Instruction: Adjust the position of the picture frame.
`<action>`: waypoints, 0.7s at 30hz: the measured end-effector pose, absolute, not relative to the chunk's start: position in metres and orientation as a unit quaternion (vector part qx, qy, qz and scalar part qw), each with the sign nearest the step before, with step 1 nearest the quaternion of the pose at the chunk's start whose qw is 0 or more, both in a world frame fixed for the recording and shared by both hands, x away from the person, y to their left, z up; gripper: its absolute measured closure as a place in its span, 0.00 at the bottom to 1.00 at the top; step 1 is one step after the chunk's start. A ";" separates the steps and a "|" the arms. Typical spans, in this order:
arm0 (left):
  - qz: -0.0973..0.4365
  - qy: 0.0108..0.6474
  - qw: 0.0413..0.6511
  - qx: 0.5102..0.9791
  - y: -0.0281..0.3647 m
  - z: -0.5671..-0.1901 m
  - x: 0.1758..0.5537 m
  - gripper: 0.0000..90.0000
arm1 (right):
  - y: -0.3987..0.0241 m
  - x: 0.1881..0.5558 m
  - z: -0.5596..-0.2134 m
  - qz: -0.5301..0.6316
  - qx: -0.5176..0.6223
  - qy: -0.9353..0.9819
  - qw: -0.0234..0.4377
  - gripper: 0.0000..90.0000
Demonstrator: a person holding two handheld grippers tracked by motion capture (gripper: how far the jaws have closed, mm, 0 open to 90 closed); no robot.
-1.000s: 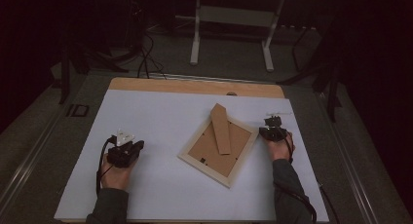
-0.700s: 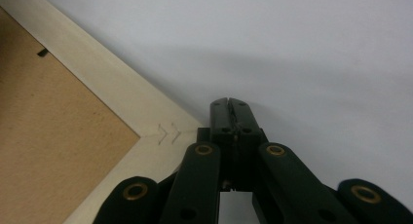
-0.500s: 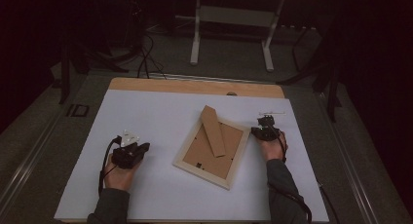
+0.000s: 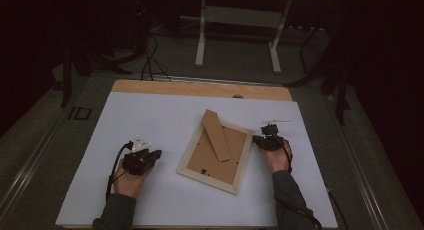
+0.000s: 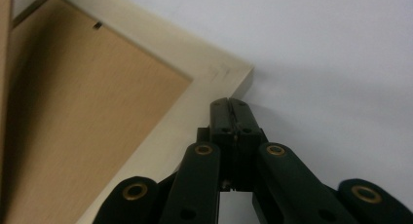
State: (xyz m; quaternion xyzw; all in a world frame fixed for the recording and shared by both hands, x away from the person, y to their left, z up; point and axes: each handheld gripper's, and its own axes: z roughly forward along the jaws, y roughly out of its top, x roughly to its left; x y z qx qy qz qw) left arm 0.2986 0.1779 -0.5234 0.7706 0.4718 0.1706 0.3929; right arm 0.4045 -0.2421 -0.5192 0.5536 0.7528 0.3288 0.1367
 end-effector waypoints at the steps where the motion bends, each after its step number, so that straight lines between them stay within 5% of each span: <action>1: 0.167 0.470 0.393 0.772 0.176 -0.524 0.299 1.00 | -0.242 0.402 -0.520 0.330 0.554 0.752 0.135 1.00; 21: 0.145 0.439 0.372 0.805 0.149 -0.536 0.298 1.00 | -0.223 0.357 -0.527 0.346 0.506 0.783 0.105 1.00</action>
